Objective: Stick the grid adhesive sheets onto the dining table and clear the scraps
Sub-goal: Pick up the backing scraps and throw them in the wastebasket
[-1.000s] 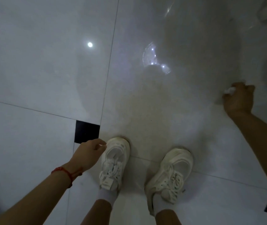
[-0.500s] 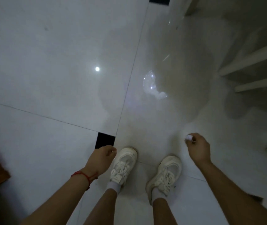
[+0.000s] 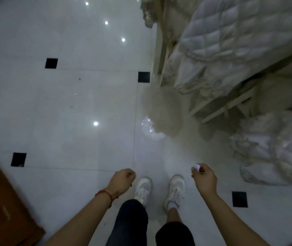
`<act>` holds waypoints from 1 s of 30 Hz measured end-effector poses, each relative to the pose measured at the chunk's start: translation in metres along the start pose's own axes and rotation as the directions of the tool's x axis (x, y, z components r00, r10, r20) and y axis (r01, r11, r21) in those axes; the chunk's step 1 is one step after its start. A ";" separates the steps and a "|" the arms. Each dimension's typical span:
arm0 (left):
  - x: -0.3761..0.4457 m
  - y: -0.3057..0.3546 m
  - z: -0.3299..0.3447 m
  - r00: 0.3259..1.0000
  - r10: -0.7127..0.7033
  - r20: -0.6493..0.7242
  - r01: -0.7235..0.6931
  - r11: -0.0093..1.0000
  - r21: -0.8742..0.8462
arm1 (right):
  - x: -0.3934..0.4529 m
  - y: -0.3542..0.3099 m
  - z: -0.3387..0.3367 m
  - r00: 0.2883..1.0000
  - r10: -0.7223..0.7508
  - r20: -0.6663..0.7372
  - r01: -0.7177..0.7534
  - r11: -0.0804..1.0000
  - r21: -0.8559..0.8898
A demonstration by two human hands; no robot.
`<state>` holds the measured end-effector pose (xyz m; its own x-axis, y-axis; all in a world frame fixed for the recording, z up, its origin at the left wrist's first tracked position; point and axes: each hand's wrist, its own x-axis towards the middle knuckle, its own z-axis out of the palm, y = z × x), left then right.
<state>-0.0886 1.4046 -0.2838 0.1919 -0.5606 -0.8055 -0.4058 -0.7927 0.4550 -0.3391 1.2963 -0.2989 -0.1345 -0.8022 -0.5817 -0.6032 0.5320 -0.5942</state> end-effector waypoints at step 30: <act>-0.223 0.148 0.148 0.932 0.134 0.338 -0.267 0.884 0.384 | -0.406 0.253 -0.177 0.632 0.713 -0.305 -0.312 0.593 0.742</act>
<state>-0.3232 1.4478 -0.0928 -0.1776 -0.5477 -0.8176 -0.7530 -0.4593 0.4712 -0.5764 1.7081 -0.1148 -0.7546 -0.2100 -0.6217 0.2674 0.7667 -0.5836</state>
